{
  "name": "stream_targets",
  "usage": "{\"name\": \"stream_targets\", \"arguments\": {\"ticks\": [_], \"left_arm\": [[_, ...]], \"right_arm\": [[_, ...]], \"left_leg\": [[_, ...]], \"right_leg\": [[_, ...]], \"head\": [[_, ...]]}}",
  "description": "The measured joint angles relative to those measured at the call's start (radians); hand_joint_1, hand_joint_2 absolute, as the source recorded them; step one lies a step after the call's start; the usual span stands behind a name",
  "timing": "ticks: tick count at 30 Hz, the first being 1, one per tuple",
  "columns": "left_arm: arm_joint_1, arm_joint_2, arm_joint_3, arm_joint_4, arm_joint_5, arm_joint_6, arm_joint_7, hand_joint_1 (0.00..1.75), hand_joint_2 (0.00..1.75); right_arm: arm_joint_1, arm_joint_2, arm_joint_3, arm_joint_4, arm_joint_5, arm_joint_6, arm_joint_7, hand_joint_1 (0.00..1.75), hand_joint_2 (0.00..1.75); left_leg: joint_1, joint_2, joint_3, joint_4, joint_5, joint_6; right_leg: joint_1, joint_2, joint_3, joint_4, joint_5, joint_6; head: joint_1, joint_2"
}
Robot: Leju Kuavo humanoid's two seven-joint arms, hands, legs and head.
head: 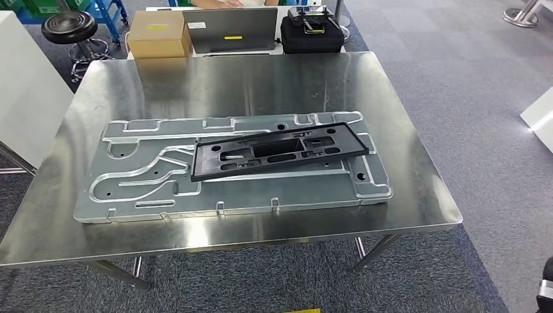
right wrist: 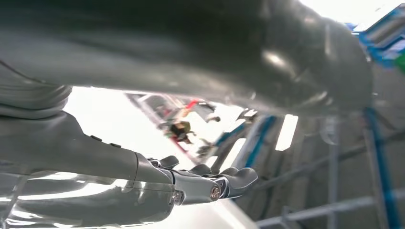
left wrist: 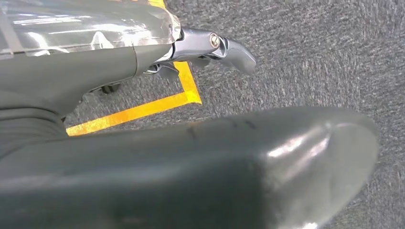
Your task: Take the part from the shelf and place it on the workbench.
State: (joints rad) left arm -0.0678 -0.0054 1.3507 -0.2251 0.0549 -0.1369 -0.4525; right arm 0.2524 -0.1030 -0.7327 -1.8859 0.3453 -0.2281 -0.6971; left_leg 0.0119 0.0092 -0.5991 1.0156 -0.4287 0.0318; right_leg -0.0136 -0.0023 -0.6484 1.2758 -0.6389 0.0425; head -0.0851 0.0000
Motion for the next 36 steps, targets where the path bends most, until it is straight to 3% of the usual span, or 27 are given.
{"name": "stream_targets", "arguments": {"ticks": [1, 4, 6, 9, 10, 11, 13, 14, 15, 16, 18, 20, 21, 23, 24, 25, 27, 29, 30, 31, 32, 34, 36], "left_arm": [[0.000, -0.001, 0.000, 0.000, 0.000, 0.000, 0.000, 0.00, 0.00], [-0.004, -0.004, 0.005, 0.000, 0.000, -0.003, -0.005, 0.00, 0.00], [-0.006, -0.006, 0.014, 0.000, 0.000, -0.002, -0.009, 0.00, 0.00], [-0.006, -0.007, 0.027, 0.000, 0.000, 0.000, -0.010, 0.00, 0.00], [-0.006, -0.007, 0.029, 0.000, 0.000, -0.001, -0.010, 0.00, 0.00], [-0.004, -0.007, 0.030, 0.000, 0.000, -0.002, -0.010, 0.00, 0.00], [-0.002, -0.007, 0.031, 0.000, 0.000, 0.001, -0.009, 0.00, 0.00], [-0.002, -0.007, 0.032, 0.000, 0.000, 0.005, -0.009, 0.00, 0.00], [-0.002, -0.007, 0.034, 0.000, 0.000, 0.010, -0.008, 0.00, 0.00], [-0.003, -0.007, 0.037, 0.000, 0.000, 0.014, -0.006, 0.00, 0.00], [-0.005, -0.007, 0.041, 0.000, 0.000, 0.020, -0.002, 0.00, 0.00], [-0.008, -0.006, 0.045, 0.000, 0.000, 0.024, 0.000, 0.00, 0.00], [-0.009, -0.006, 0.047, 0.000, 0.000, 0.027, 0.001, 0.00, 0.00], [-0.009, -0.006, 0.049, 0.000, 0.000, 0.030, 0.001, 0.00, 0.00], [-0.009, -0.007, 0.050, 0.000, 0.000, 0.031, 0.001, 0.00, 0.00], [-0.009, -0.007, 0.050, 0.000, 0.000, 0.031, 0.001, 0.00, 0.00], [-0.010, -0.007, 0.051, 0.000, 0.000, 0.032, 0.001, 0.00, 0.00], [-0.008, -0.007, 0.051, 0.000, 0.000, 0.033, 0.001, 0.00, 0.00], [-0.008, -0.007, 0.051, 0.000, 0.000, 0.032, 0.001, 0.00, 0.00], [-0.007, -0.007, 0.051, 0.000, 0.000, 0.032, 0.002, 0.00, 0.00], [-0.008, -0.007, 0.051, 0.000, 0.000, 0.032, 0.002, 0.00, 0.00], [-0.008, -0.008, 0.051, 0.000, 0.000, 0.033, 0.002, 0.00, 0.00], [-0.010, -0.008, 0.051, 0.000, 0.000, 0.032, 0.002, 0.00, 0.00]], "right_arm": [[0.004, 0.015, -0.020, 0.001, 0.010, 0.006, 0.000, 0.00, 0.00], [0.016, 0.048, -0.064, 0.020, 0.030, -0.015, 0.000, 0.00, 0.00], [0.021, 0.067, -0.084, 0.052, 0.062, -0.020, 0.000, 0.00, 0.00], [0.009, 0.106, -0.132, 0.119, 0.127, -0.003, 0.001, 0.00, 0.00], [0.006, 0.116, -0.147, 0.144, 0.140, -0.006, 0.001, 0.00, 0.00], [0.002, 0.123, -0.159, 0.171, 0.149, -0.013, 0.001, 0.00, 0.00], [-0.009, 0.134, -0.181, 0.233, 0.171, -0.020, 0.000, 0.00, 0.00], [-0.022, 0.139, -0.195, 0.271, 0.192, -0.020, 0.000, 0.00, 0.00], [-0.042, 0.143, -0.220, 0.329, 0.232, -0.021, 0.000, 0.00, 0.00], [-0.064, 0.147, -0.253, 0.398, 0.282, -0.024, 0.001, 0.00, 0.00], [-0.105, 0.148, -0.330, 0.550, 0.386, -0.043, 0.003, 0.00, 0.00], [-0.136, 0.141, -0.391, 0.706, 0.467, -0.090, 0.011, 0.00, 0.00], [-0.155, 0.134, -0.416, 0.793, 0.503, -0.119, 0.020, 0.00, 0.00], [-0.188, 0.118, -0.456, 0.956, 0.562, -0.167, 0.048, 0.00, 0.00], [-0.199, 0.113, -0.474, 1.022, 0.583, -0.183, 0.063, 0.00, 0.00], [-0.206, 0.109, -0.489, 1.084, 0.602, -0.197, 0.082, 0.00, 0.00], [-0.222, 0.102, -0.514, 1.204, 0.637, -0.215, 0.138, 0.00, 0.00], [-0.239, 0.096, -0.527, 1.309, 0.672, -0.220, 0.211, 0.00, 0.00], [-0.246, 0.095, -0.531, 1.352, 0.686, -0.219, 0.245, 0.00, 0.00], [-0.253, 0.096, -0.534, 1.389, 0.697, -0.216, 0.277, 0.00, 0.00], [-0.259, 0.096, -0.535, 1.423, 0.709, -0.211, 0.310, 0.00, 0.00], [-0.272, 0.096, -0.536, 1.483, 0.734, -0.184, 0.378, 0.00, 0.00], [-0.285, 0.098, -0.536, 1.529, 0.756, -0.132, 0.447, 0.00, 0.00]], "left_leg": [[0.000, 0.001, -0.007, 0.001, 0.005, -0.002], [0.000, 0.001, -0.023, 0.002, 0.024, -0.014], [0.000, 0.001, -0.023, -0.001, 0.036, -0.026], [0.001, 0.001, -0.027, -0.005, 0.046, -0.048], [0.001, 0.001, -0.035, 0.008, 0.026, -0.052], [0.001, 0.000, -0.048, 0.040, -0.013, -0.056], [0.001, -0.001, -0.076, 0.157, -0.117, -0.057], [0.001, -0.001, -0.085, 0.219, -0.151, -0.057], [0.001, -0.001, -0.082, 0.260, -0.161, -0.056], [0.000, -0.001, -0.064, 0.268, -0.148, -0.053], [-0.002, -0.001, 0.021, 0.183, -0.097, -0.044], [-0.008, 0.000, 0.120, 0.042, -0.091, -0.033], [-0.010, 0.000, 0.147, -0.005, -0.098, -0.029], [-0.013, 0.002, 0.151, -0.034, -0.097, -0.021], [-0.011, 0.003, 0.145, -0.039, -0.086, -0.015], [-0.009, 0.004, 0.137, -0.043, -0.073, -0.008], [-0.005, 0.008, 0.111, -0.050, -0.045, 0.001], [-0.005, 0.011, 0.079, -0.049, -0.021, 0.001], [-0.004, 0.012, 0.063, -0.048, -0.010, -0.001], [-0.003, 0.013, 0.046, -0.045, 0.002, -0.004], [-0.002, 0.013, 0.029, -0.041, 0.013, -0.008], [0.001, 0.013, -0.004, -0.027, 0.031, -0.021], [0.002, 0.013, -0.027, -0.010, 0.046, -0.035]], "right_leg": [[-0.002, 0.000, 0.019, -0.017, 0.014, 0.001], [-0.002, 0.000, 0.155, -0.218, 0.083, -0.006], [0.005, 0.002, 0.197, -0.289, 0.099, -0.017], [0.007, 0.002, 0.182, -0.296, 0.121, -0.041], [0.005, 0.001, 0.173, -0.299, 0.132, -0.048], [0.004, -0.001, 0.162, -0.302, 0.144, -0.056], [0.006, -0.002, 0.135, -0.302, 0.165, -0.064], [0.009, -0.001, 0.121, -0.300, 0.176, -0.067], [0.011, 0.000, 0.107, -0.298, 0.186, -0.067], [0.014, 0.000, 0.093, -0.295, 0.195, -0.067], [0.019, -0.001, 0.066, -0.284, 0.209, -0.065], [0.023, -0.004, 0.047, -0.272, 0.221, -0.059], [0.024, -0.004, 0.041, -0.269, 0.228, -0.054], [0.023, -0.004, 0.037, -0.272, 0.247, -0.043], [0.021, -0.003, 0.035, -0.272, 0.249, -0.037], [0.019, -0.001, 0.028, -0.263, 0.234, -0.031], [0.013, 0.002, 0.002, -0.190, 0.146, -0.020], [0.004, 0.002, -0.026, -0.066, 0.052, -0.009], [-0.001, 0.002, -0.028, -0.019, 0.038, -0.005], [-0.006, 0.002, -0.016, 0.002, 0.048, -0.001], [-0.010, 0.002, 0.014, -0.012, 0.076, 0.004], [-0.017, 0.002, 0.119, -0.123, 0.116, 0.009], [-0.015, 0.004, 0.214, -0.256, 0.095, 0.001]], "head": [[0.000, 0.000], [0.000, 0.000], [0.000, 0.000], [0.000, 0.000], [0.000, 0.000], [0.000, 0.000], [0.000, 0.000], [0.000, 0.000], [0.000, 0.000], [0.000, 0.000], [0.000, 0.000], [0.000, 0.000], [0.000, 0.000], [0.000, 0.000], [0.000, 0.000], [0.000, 0.000], [0.000, 0.000], [0.000, 0.000], [0.000, 0.000], [0.000, 0.000], [0.000, 0.000], [0.000, 0.000], [0.000, 0.000]]}}
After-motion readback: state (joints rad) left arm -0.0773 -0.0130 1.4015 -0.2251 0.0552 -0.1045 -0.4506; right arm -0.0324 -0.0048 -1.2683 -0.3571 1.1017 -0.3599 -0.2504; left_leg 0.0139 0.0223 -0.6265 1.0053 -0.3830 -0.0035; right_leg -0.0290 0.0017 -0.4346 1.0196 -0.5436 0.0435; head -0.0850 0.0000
